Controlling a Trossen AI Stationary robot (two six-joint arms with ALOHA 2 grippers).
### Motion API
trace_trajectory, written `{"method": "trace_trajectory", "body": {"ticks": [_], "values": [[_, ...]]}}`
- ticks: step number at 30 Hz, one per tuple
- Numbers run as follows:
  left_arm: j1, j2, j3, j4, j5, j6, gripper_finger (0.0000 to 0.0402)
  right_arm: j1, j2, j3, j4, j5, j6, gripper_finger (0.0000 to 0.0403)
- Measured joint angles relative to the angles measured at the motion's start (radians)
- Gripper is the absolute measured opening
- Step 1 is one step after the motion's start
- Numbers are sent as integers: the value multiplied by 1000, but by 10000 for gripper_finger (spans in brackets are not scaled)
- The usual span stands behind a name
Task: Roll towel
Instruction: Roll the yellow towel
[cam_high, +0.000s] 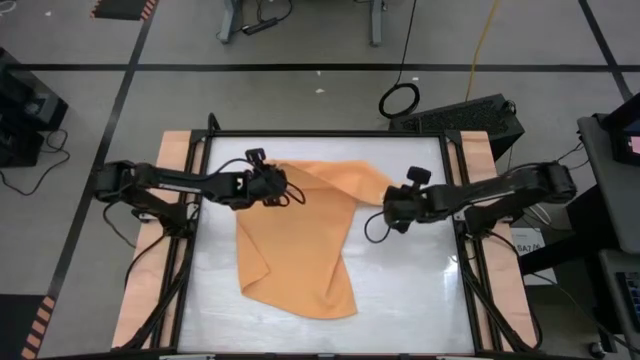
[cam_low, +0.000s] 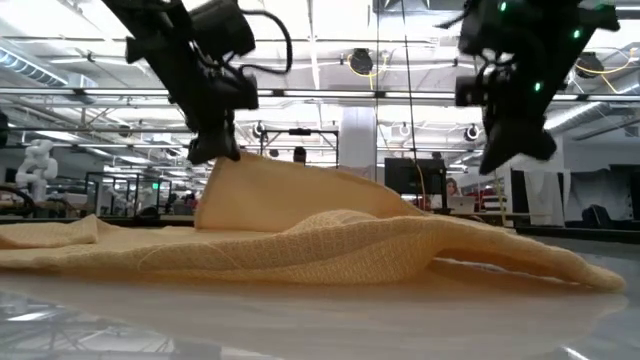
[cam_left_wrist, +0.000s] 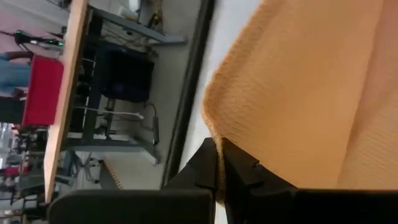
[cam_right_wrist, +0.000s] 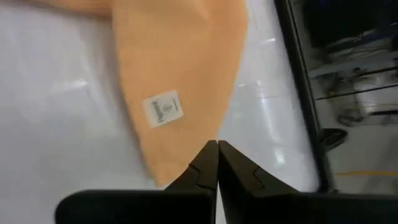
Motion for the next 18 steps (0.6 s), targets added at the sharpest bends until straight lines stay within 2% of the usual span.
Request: {"method": "trace_trajectory", "body": {"ticks": [3,6,14,18], "values": [[17,-38,0,-13,20,3,10,-13,-55,-21,-9,-138,5,6],[35,-45,0,-38,21,9,10,-9,-61,-61,14,-209,-8,27],[99,-47,0,-29,15,9,10,-9,99,-73,100,-219,-119,135],[110,-47,0,-29,16,14,10,-12,169,-126,261,-226,-237,170]]}}
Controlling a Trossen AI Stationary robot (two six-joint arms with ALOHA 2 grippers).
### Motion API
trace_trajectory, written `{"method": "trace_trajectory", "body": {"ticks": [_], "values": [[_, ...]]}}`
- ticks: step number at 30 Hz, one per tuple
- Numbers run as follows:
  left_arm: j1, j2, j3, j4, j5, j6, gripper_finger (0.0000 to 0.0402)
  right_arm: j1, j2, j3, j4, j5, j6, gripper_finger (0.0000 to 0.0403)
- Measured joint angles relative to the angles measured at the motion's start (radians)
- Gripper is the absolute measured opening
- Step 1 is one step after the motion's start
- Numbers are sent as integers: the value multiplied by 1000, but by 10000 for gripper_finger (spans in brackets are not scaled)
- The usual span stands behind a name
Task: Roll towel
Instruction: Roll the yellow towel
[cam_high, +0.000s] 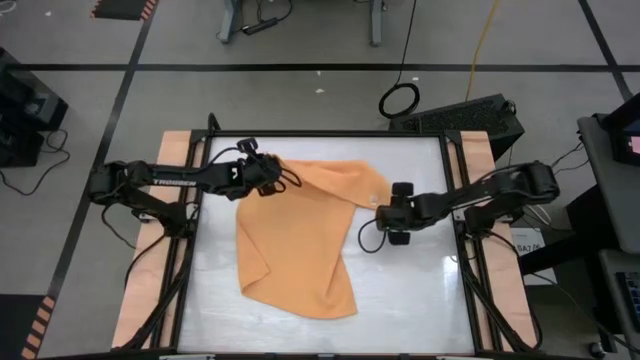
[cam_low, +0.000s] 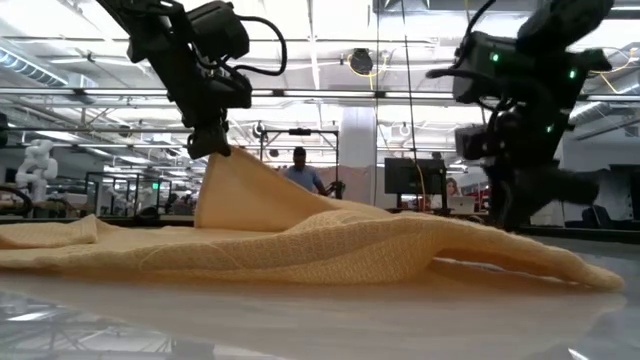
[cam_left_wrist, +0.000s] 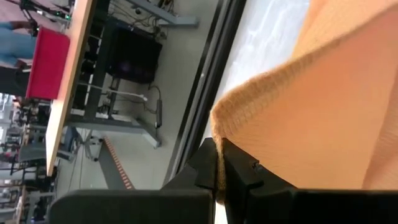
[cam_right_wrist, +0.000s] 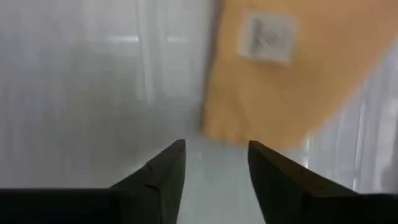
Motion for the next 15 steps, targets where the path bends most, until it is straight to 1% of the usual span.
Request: {"method": "trace_trajectory", "body": {"ticks": [2,5,12,15], "values": [[0,0,0,0,8,1,10,-10,16,-23,72,1,-27,174],[-1,0,0,3,25,1,10,-24,18,-34,98,0,-20,170],[-1,0,0,3,55,1,10,-87,15,-33,101,-44,9,139],[-1,0,0,3,59,1,10,-131,15,-33,105,-102,16,123]]}}
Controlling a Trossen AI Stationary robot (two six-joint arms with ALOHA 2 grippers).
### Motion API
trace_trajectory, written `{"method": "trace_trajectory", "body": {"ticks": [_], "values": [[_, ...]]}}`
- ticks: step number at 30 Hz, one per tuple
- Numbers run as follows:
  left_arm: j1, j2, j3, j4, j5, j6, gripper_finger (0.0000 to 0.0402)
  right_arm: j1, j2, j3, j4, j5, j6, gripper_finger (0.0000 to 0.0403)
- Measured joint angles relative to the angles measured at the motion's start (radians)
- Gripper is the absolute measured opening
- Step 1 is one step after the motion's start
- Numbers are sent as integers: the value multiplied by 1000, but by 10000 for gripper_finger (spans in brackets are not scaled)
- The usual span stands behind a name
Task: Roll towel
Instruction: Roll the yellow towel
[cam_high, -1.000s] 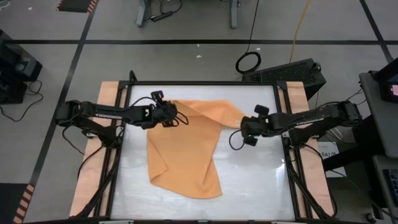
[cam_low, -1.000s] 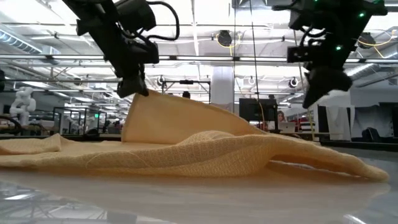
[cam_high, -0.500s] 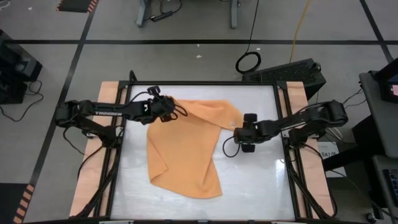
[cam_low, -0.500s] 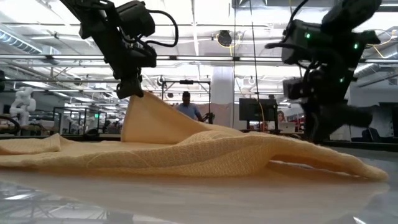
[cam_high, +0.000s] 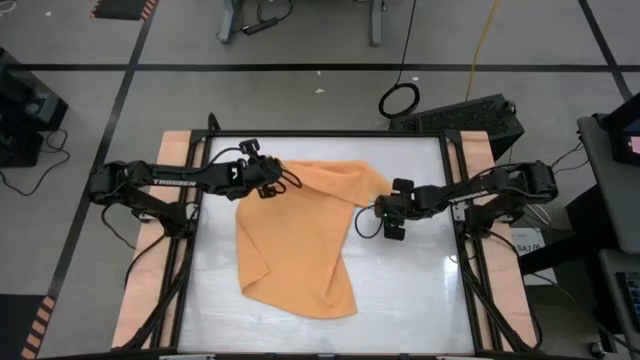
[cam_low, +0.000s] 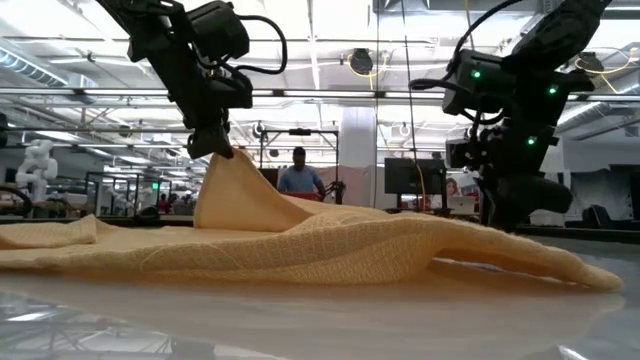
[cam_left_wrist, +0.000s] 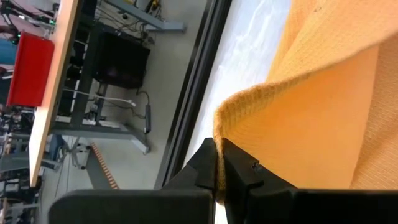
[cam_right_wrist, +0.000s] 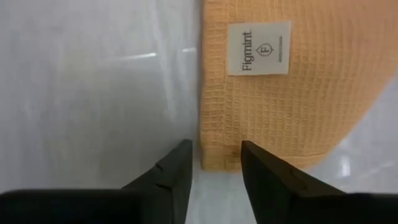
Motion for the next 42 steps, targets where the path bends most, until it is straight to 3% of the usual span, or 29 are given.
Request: {"method": "trace_trajectory", "body": {"ticks": [4,9,13,19,22,25,28,31,42], "values": [[0,0,0,0,3,0,10,-51,0,0,1,-79,0,86],[0,0,0,0,16,-8,10,-67,0,2,6,-107,-36,11],[-6,0,0,0,15,-8,10,-59,-14,24,-4,-91,-47,6],[-45,-52,0,0,-142,10,10,-30,-122,95,50,-98,-53,2],[-52,-103,0,1,-198,10,10,-27,-173,117,158,-93,-43,2],[-45,-148,0,0,-219,-4,10,-47,-190,122,250,-73,-37,1],[-26,-168,0,-14,-226,-42,10,-78,-180,121,248,12,-38,1],[-1,-169,0,-57,-203,-88,10,-126,-153,121,241,22,-28,1],[54,-67,0,-99,13,-150,10,-331,14,121,268,-352,98,1]]}}
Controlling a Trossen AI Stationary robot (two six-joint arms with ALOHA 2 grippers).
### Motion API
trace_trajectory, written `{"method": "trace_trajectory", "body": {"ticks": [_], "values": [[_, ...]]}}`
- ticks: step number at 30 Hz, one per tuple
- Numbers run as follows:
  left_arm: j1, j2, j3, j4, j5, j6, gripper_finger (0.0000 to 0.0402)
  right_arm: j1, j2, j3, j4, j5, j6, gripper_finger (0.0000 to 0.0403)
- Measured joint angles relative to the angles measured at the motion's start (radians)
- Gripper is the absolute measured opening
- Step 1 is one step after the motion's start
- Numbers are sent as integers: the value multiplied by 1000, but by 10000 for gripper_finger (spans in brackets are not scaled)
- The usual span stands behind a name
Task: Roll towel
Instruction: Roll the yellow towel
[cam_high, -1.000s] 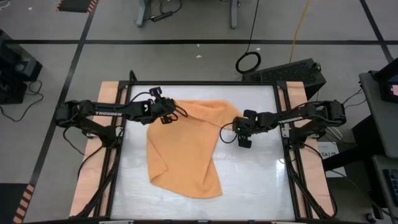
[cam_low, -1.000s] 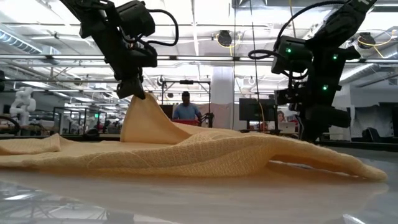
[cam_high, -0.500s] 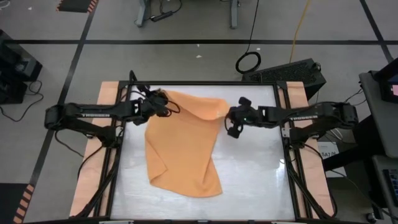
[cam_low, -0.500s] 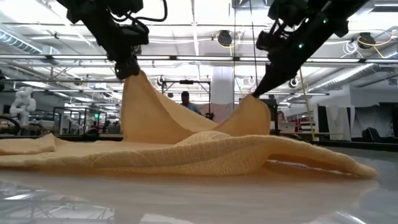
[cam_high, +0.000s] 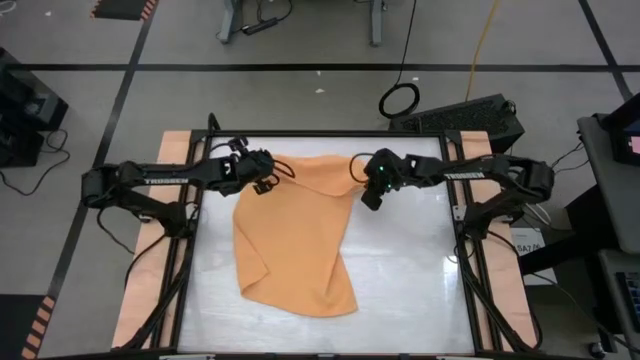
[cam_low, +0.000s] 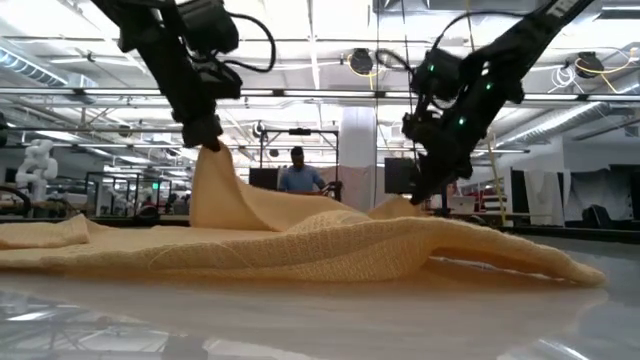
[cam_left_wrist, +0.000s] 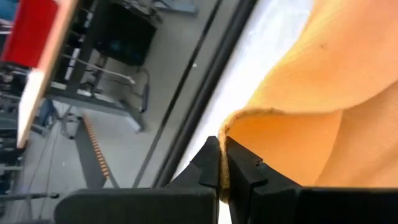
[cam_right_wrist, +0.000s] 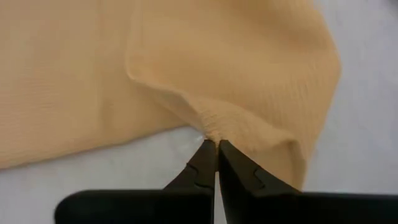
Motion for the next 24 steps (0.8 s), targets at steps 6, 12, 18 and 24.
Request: {"method": "trace_trajectory", "body": {"ticks": [6,12,18,24], "values": [[12,83,0,19,6,0,10,-42,42,0,2,-24,-155,30],[11,109,0,44,6,1,10,-3,43,0,5,65,-357,114],[11,109,0,53,6,1,10,12,49,0,23,163,-426,170],[11,109,0,53,6,2,10,10,49,1,71,196,-464,141]]}}
